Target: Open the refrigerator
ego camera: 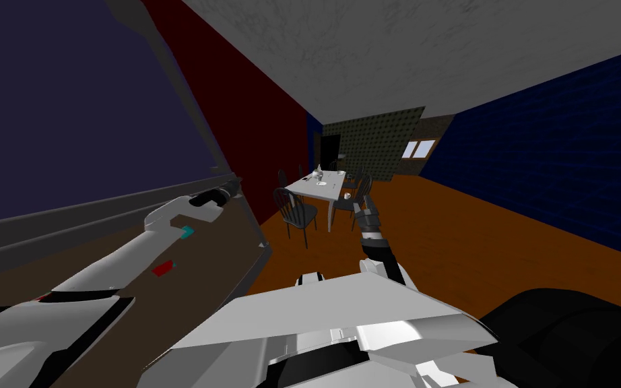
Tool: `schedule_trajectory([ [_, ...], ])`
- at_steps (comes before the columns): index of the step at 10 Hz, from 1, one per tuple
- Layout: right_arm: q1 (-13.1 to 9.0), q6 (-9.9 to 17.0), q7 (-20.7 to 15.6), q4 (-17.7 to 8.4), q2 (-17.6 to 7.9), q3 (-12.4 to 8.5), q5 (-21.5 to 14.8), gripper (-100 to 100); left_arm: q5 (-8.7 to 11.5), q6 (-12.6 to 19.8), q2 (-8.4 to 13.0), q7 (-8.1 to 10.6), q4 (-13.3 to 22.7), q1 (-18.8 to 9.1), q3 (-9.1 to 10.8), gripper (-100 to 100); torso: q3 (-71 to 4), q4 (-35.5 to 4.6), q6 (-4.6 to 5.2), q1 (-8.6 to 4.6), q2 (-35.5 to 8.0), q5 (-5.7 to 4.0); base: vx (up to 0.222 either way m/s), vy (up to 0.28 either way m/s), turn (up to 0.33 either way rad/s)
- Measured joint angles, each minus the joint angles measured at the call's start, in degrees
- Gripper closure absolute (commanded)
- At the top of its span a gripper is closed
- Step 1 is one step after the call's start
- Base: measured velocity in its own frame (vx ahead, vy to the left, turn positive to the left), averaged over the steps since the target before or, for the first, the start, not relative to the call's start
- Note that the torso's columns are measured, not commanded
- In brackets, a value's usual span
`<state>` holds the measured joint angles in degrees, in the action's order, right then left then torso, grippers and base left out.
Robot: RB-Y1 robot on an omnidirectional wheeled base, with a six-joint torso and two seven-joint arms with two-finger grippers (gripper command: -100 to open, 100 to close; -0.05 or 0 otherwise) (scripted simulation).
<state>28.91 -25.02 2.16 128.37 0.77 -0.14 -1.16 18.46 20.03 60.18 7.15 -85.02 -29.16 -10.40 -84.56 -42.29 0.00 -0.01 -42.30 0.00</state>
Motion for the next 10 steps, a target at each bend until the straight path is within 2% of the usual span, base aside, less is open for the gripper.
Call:
schedule_trajectory([
  [1, 0.0, 0.0, 0.0, 0.0, 0.0, 0.0, 0.0, 0, 0.0, 1.3, 0.6, 0.13, -0.6, -0.3, 0.35, -100, 0.0, 0.0, -0.01, 0.01, 0.0, 0.0, 0.006, -0.009, -0.067],
  [2, 0.0, 0.0, 0.0, 0.0, 0.0, 0.0, 0.0, 0, 0.3, 2.3, 1.5, 0.1, 0.4, -1.6, 0.12, -100, 0.0, 0.0, 0.01, 0.0, 0.0, 0.0, 0.008, -0.014, -0.106],
  [4, 0.0, 0.0, 0.0, 0.0, 0.0, 0.0, 0.0, 0, 1.2, 5.3, 4.5, 0.3, 1.3, -3.7, 0.27, -100, 0.0, 0.0, -0.01, -0.01, 0.0, -0.01, 0.009, -0.01, -0.052],
  [8, 0.0, 0.0, 0.0, 0.0, 0.0, 0.0, 0.0, 0, 2.4, 7.2, 7.3, -0.04, 5.5, -7.5, -0.75, -100, 0.0, 0.0, -0.01, 0.0, 0.0, 0.0, 0.004, -0.008, -0.057],
  [9, 0.0, 0.0, 0.0, 0.0, 0.0, 0.0, 0.0, 0, 3.1, 7.8, 8.8, -0.03, 6.0, -8.0, -0.68, -100, 0.0, 0.0, -0.02, 0.0, 0.0, 0.0, 0.0, 0.0, 0.0],
  [10, 0.0, 0.0, 0.0, 0.0, 0.0, 0.0, 0.0, 0, 3.2, 8.0, 9.0, 0.0, 6.0, -8.0, -0.64, -100, 0.0, 0.0, -0.01, 0.03, 0.0, 0.01, 0.0, 0.0, 0.0],
])
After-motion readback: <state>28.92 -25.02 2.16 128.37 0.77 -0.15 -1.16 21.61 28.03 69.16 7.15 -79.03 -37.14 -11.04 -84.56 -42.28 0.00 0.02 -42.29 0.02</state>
